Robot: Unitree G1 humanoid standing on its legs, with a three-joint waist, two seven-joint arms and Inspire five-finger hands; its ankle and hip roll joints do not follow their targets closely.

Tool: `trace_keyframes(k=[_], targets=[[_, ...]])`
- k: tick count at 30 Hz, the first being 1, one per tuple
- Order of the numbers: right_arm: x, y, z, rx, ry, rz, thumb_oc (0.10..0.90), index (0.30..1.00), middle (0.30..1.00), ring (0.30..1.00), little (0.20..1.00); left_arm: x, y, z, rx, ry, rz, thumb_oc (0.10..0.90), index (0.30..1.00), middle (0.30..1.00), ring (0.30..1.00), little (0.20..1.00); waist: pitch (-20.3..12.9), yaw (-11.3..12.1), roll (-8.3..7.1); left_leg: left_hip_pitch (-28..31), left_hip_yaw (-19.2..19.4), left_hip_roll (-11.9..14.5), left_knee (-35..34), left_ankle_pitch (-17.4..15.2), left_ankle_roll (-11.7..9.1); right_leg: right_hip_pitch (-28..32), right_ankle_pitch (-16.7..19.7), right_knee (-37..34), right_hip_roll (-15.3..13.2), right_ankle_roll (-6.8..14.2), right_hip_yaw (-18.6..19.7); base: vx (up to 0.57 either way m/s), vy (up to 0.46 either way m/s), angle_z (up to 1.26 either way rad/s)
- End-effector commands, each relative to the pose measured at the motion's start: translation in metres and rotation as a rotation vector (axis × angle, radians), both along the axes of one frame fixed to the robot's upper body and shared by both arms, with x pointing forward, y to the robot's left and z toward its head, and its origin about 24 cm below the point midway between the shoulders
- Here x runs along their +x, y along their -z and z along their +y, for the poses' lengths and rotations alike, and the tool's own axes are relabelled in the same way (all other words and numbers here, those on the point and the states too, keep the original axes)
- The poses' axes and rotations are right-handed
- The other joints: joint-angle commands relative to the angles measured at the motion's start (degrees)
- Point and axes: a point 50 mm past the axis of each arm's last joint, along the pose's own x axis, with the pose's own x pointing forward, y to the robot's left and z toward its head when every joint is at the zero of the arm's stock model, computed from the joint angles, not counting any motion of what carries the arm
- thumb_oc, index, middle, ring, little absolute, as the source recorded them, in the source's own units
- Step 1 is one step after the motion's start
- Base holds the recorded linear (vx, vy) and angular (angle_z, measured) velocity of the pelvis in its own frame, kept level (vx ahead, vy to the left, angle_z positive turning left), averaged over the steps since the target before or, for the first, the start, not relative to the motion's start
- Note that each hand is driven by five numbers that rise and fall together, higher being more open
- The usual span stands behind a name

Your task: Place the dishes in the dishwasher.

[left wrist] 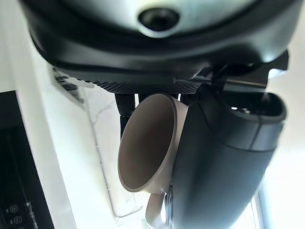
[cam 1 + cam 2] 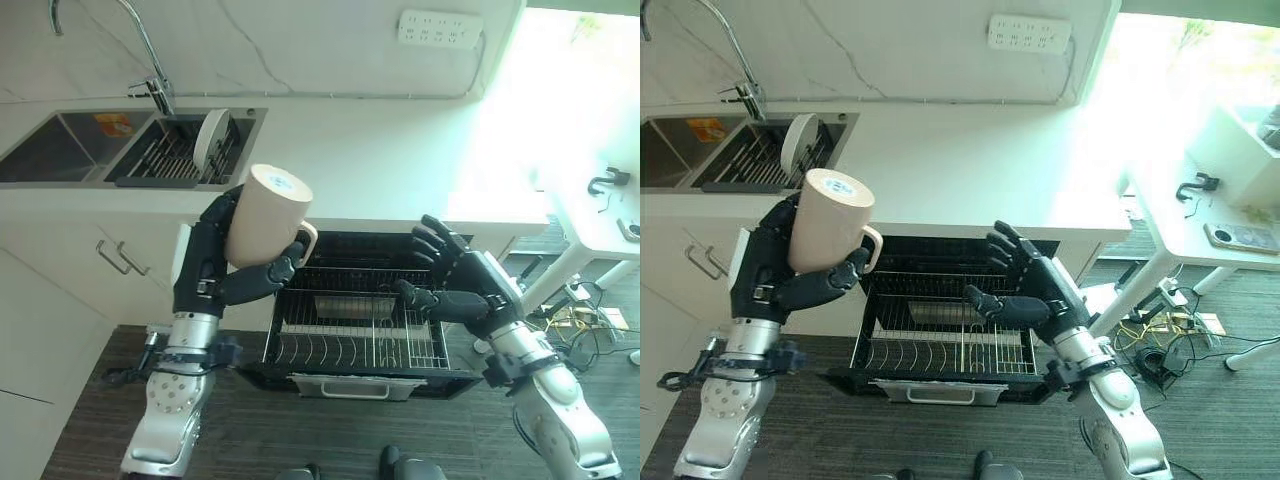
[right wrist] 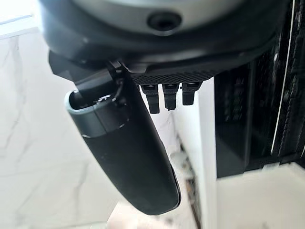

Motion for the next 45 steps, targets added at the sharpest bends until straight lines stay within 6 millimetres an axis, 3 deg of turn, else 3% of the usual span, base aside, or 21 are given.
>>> trace_keyframes(k=[1, 7, 14, 30, 40, 45], targets=[[0.008, -0.039, 0.012, 0.171, -0.115, -0.184, 0.8, 0.9, 0.9, 0.9, 0.9, 0.002, -0.045, -0.008, 0.033, -0.006, -0.341, 0.4, 0.3, 0.3, 0.3, 0.3, -4.4, 0.0, -1.17, -1.1, 1.7, 4.0, 2.3, -4.7, -0.1, 3.9, -5.2, -1.9, -2.4, 5.6, 0.5, -0.05, -0.003, -0.01], [0.012, -0.04, 0.04, 0.368, -0.258, -0.139, 0.8, 0.9, 0.9, 0.9, 0.9, 0.014, -0.031, -0.032, 0.094, -0.014, -0.362, 0.4, 0.3, 0.3, 0.3, 0.3, -4.9, 0.1, -1.73, -0.2, 2.4, 4.0, 2.3, -5.5, 0.1, 4.6, -5.3, -1.9, -2.7, 5.9, 0.3, -0.05, 0.002, -0.01], [0.015, -0.041, 0.051, 0.433, -0.294, -0.117, 0.8, 0.9, 0.9, 0.9, 0.9, 0.012, -0.028, -0.049, 0.191, -0.014, -0.478, 0.4, 0.3, 0.3, 0.3, 0.3, -5.0, 0.4, -1.96, 0.4, 2.9, 4.2, 2.3, -5.8, 0.3, 5.1, -5.3, -1.9, -2.9, 6.0, 0.1, -0.01, 0.001, 0.0], [0.018, -0.049, 0.066, 0.457, -0.353, -0.111, 0.8, 0.9, 0.9, 0.9, 0.9, 0.006, -0.026, -0.076, 0.354, 0.057, -0.659, 0.4, 0.3, 0.3, 0.3, 0.3, -5.5, 0.3, -2.23, 0.9, 3.7, 4.3, 2.3, -6.4, 0.7, 5.4, -5.3, -1.9, -3.1, 6.3, 0.6, 0.0, 0.002, 0.0], [0.016, -0.068, 0.072, 0.459, -0.401, -0.189, 0.8, 0.9, 0.9, 0.9, 0.9, 0.007, -0.014, -0.084, 0.383, 0.108, -0.616, 0.4, 0.3, 0.3, 0.3, 0.3, -5.7, 0.3, -2.45, 1.1, 3.9, 4.3, 2.3, -6.6, 0.9, 5.6, -5.4, -1.9, -3.1, 6.5, 1.0, 0.01, 0.004, -0.01], [0.016, -0.08, 0.066, 0.462, -0.372, -0.251, 0.8, 0.9, 0.9, 0.9, 0.9, 0.008, -0.005, -0.083, 0.369, 0.113, -0.563, 0.4, 0.3, 0.3, 0.3, 0.3, -5.7, 0.3, -2.45, 1.1, 4.1, 4.3, 2.3, -6.5, 1.0, 5.6, -5.4, -1.9, -2.9, 6.4, 1.4, 0.0, 0.004, -0.01]])
